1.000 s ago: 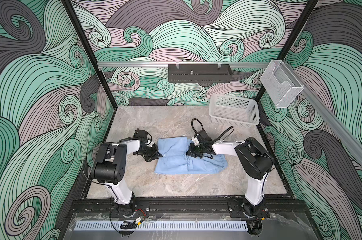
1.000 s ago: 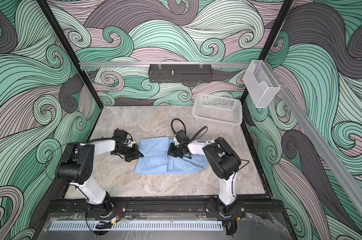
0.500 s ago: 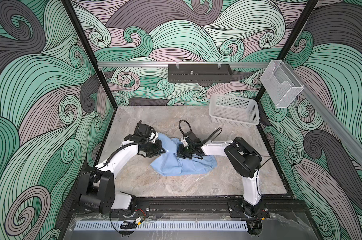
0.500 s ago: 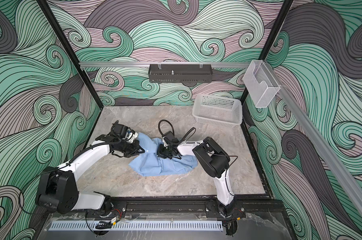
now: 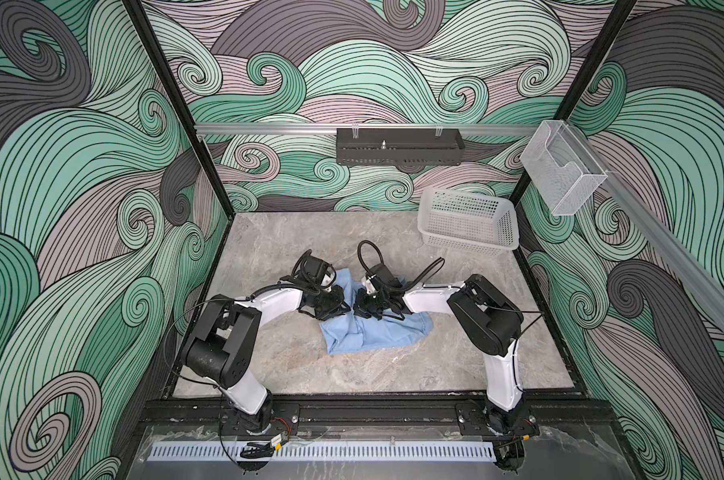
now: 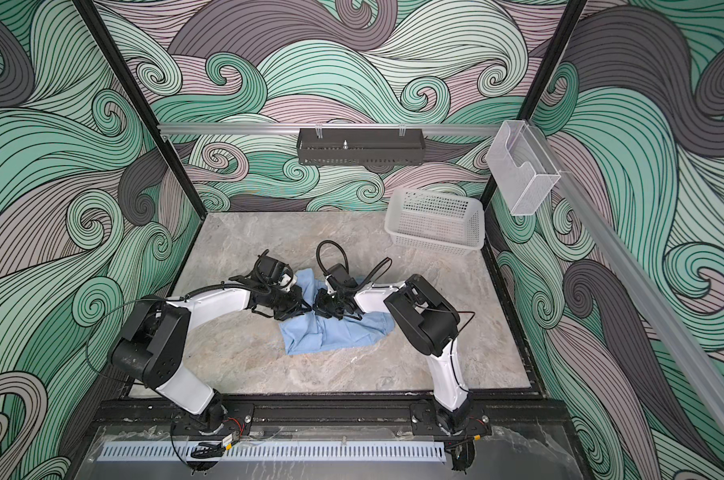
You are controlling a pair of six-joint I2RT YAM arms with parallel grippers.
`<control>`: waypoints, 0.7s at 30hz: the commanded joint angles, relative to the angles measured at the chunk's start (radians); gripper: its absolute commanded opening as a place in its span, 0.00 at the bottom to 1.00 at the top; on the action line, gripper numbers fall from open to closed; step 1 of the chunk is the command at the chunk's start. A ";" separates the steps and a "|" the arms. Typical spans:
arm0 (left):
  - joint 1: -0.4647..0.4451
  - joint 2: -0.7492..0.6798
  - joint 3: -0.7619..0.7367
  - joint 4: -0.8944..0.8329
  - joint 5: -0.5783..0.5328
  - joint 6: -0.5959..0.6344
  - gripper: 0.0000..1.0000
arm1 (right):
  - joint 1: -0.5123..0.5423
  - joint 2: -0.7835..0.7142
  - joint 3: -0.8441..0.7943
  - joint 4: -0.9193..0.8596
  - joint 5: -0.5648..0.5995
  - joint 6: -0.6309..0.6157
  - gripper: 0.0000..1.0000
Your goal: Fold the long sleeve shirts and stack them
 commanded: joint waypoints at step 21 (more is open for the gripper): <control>0.042 0.140 0.007 -0.033 -0.051 0.049 0.00 | -0.220 -0.362 -0.086 -0.580 0.190 -0.319 0.40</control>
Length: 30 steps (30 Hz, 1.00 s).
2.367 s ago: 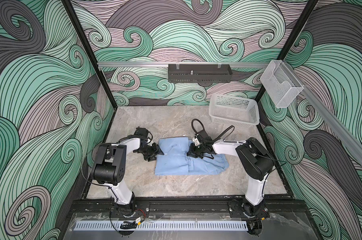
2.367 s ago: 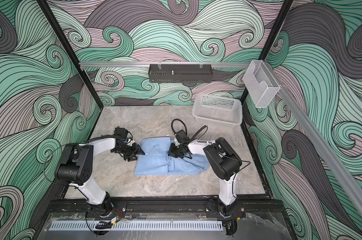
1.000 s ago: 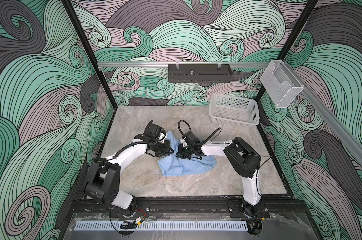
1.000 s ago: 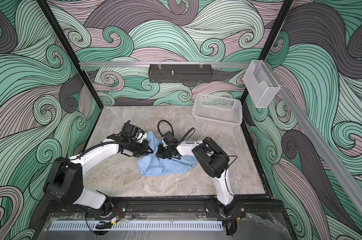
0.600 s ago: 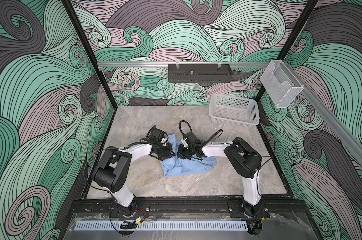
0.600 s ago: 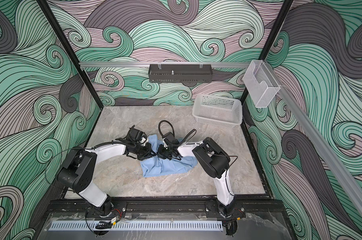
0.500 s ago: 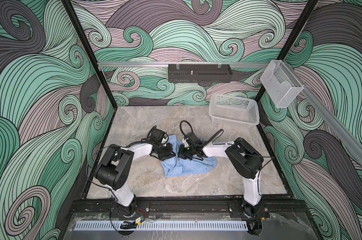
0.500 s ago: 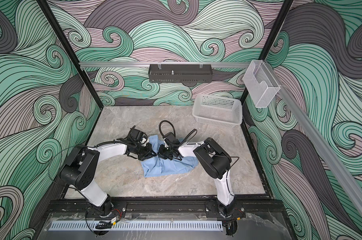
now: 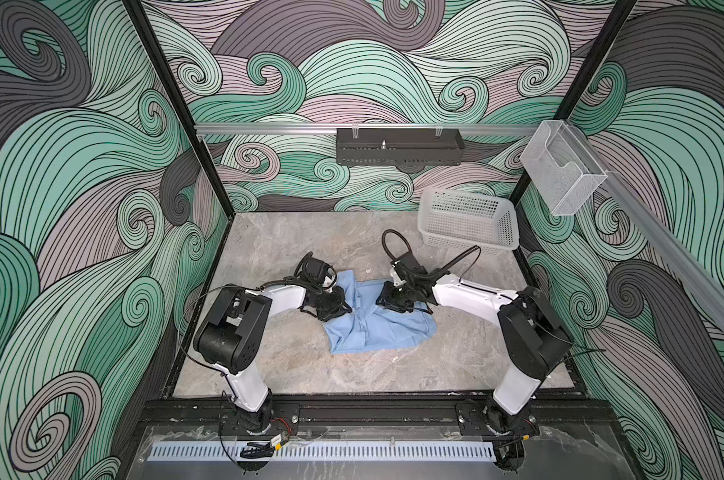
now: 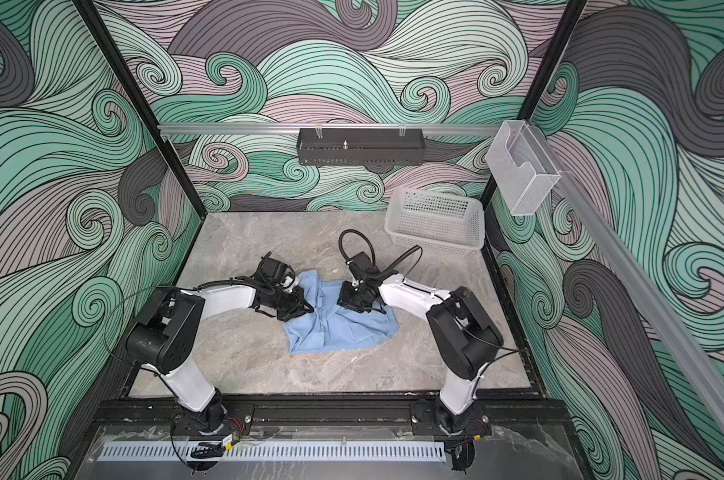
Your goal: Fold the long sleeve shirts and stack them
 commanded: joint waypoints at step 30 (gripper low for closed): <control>-0.153 -0.089 0.300 -0.414 -0.165 0.069 0.00 | -0.347 0.037 -0.199 0.022 -0.261 -0.273 0.19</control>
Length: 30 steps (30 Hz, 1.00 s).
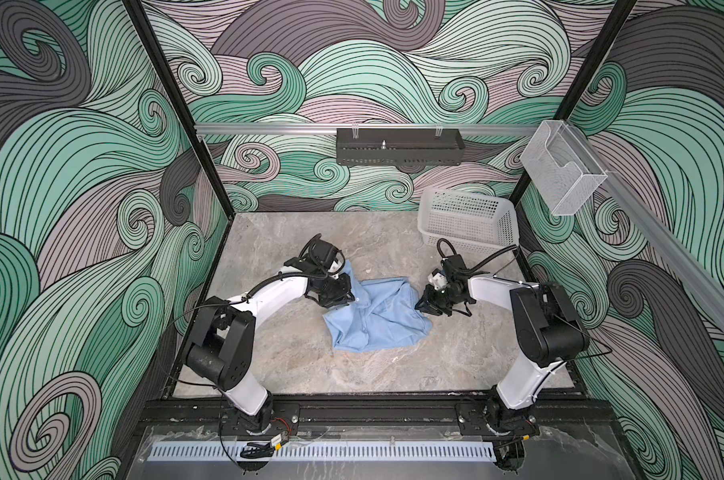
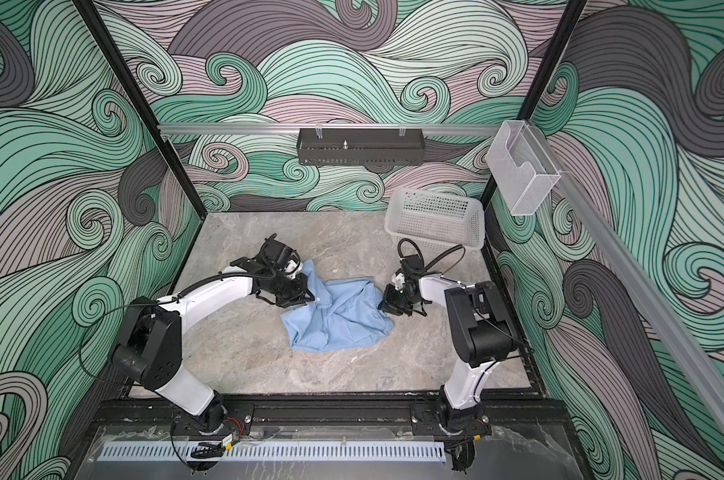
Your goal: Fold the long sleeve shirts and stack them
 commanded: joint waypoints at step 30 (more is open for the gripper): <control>-0.224 0.148 0.278 -0.096 -0.130 -0.086 0.00 | 0.040 -0.021 -0.047 0.034 -0.042 0.035 0.19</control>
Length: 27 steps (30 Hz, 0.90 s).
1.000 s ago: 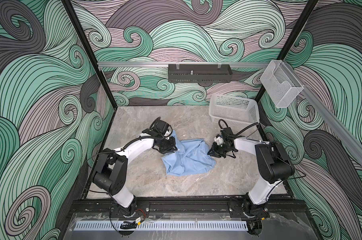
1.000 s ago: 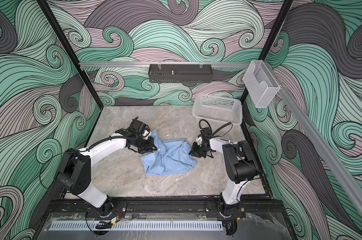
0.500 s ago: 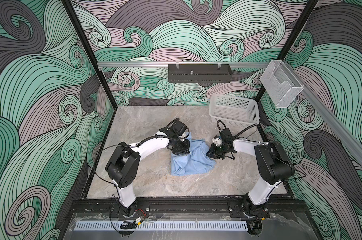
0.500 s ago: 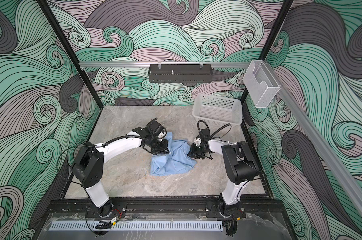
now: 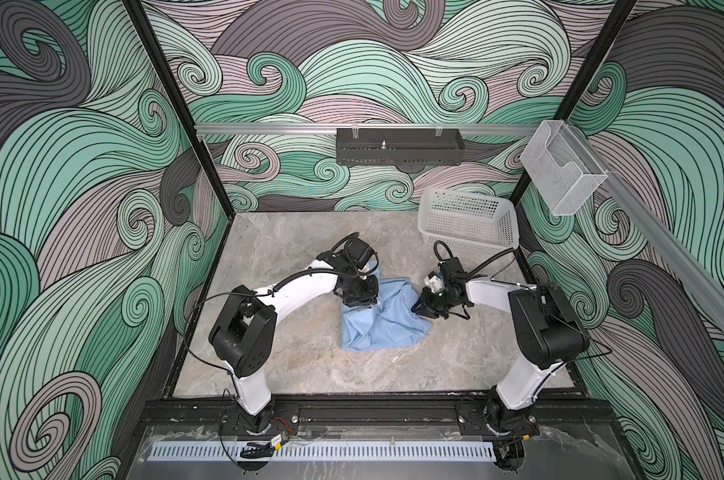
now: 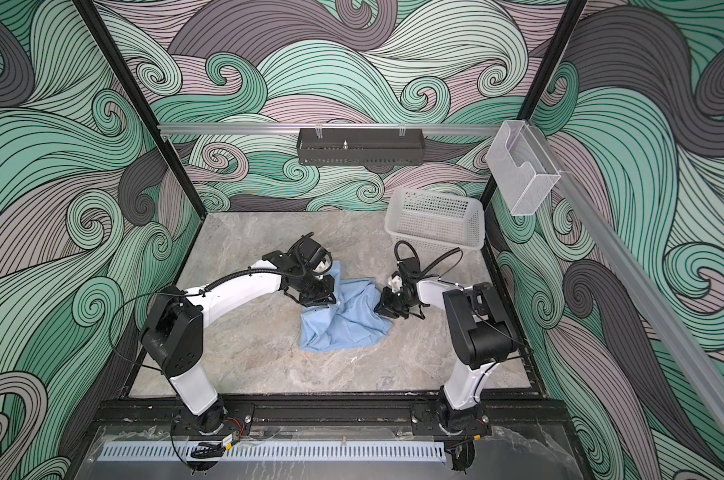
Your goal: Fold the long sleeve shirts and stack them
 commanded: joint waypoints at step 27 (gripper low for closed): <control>-0.156 0.288 0.225 0.244 0.018 -0.207 0.00 | -0.003 -0.072 -0.115 0.121 -0.048 0.122 0.20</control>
